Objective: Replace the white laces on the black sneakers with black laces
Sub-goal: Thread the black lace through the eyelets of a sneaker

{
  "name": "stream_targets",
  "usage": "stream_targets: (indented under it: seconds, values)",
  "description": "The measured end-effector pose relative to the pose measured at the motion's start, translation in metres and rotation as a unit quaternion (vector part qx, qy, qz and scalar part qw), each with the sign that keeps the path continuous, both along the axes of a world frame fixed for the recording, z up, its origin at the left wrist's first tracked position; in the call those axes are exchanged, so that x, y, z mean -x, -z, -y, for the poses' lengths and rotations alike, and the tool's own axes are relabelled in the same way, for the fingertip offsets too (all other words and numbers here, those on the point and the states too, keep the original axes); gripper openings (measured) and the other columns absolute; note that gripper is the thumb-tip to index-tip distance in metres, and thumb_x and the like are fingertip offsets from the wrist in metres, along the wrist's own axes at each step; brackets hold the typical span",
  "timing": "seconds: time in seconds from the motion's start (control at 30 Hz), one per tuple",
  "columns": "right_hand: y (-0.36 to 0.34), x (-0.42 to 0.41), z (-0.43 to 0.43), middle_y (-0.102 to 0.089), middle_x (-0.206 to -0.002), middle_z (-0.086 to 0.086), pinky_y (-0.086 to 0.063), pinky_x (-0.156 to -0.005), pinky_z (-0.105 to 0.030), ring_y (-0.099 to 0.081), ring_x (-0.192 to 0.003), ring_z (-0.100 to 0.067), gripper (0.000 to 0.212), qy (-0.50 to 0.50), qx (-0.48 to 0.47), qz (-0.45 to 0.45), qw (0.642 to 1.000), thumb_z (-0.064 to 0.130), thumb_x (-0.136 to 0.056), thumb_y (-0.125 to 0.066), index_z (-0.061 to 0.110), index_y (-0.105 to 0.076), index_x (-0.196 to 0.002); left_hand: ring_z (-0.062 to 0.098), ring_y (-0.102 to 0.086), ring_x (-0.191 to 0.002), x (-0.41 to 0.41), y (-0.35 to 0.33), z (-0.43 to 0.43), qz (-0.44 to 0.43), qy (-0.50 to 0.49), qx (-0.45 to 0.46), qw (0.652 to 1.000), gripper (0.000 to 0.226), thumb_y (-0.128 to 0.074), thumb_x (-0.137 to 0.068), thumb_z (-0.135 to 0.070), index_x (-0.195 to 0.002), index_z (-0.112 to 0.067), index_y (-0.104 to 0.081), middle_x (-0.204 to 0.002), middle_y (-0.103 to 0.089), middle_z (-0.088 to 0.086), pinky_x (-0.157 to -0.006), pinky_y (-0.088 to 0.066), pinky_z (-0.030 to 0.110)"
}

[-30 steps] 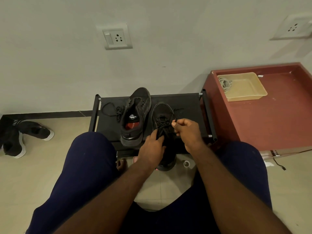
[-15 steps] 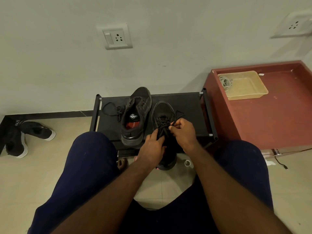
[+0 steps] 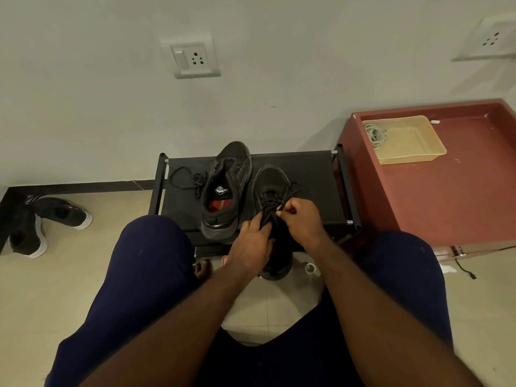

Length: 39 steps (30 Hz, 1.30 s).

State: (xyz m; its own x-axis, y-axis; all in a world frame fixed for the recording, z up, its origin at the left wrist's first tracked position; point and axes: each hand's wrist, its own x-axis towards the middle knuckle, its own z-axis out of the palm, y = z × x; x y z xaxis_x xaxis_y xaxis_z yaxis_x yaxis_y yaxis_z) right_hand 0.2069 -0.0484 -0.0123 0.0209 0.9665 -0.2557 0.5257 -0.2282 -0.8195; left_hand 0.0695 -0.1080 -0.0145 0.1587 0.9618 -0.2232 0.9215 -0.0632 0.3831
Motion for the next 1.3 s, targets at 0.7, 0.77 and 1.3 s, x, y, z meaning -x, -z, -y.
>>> stream_targets:
  seconds: [0.7,0.77,1.3]
  values:
    - [0.000,0.003,0.008,-0.055,-0.119,-0.011,-0.049,-0.096,-0.042,-0.056,-0.105,-0.024,0.023,-0.127,0.013,0.108,0.986,0.009,-0.098,-0.047,0.004,-0.066,-0.110,0.028,-0.050,-0.118,-0.018,0.000,-0.012,-0.013,-0.086,0.018,0.996,0.044,-0.052,-0.099,-0.014,-0.142,-0.012,-0.044,-0.142,-0.039,0.011,-0.098,-0.048,0.039]
    - [0.002,0.003,0.008,-0.055,-0.125,-0.011,-0.047,-0.101,-0.041,-0.055,-0.113,-0.025,0.029,-0.119,0.021,0.099,0.988,0.011,-0.099,-0.047,0.004,-0.064,-0.121,0.030,-0.047,-0.124,-0.021,-0.002,-0.011,-0.010,-0.099,0.030,0.995,0.048,-0.053,-0.099,-0.016,-0.145,-0.012,-0.038,-0.147,-0.032,0.012,-0.101,-0.047,0.040]
    - [0.010,-0.002,0.001,-0.065,-0.101,-0.011,-0.055,-0.083,-0.047,-0.062,-0.091,-0.027,0.022,-0.105,0.039,0.081,0.990,0.011,-0.095,-0.048,0.009,-0.068,-0.090,0.020,-0.035,-0.133,-0.037,-0.011,-0.026,0.066,-0.252,-0.047,0.964,0.027,-0.049,-0.100,-0.023,-0.109,-0.013,-0.072,-0.152,-0.036,0.001,-0.095,-0.045,0.033]
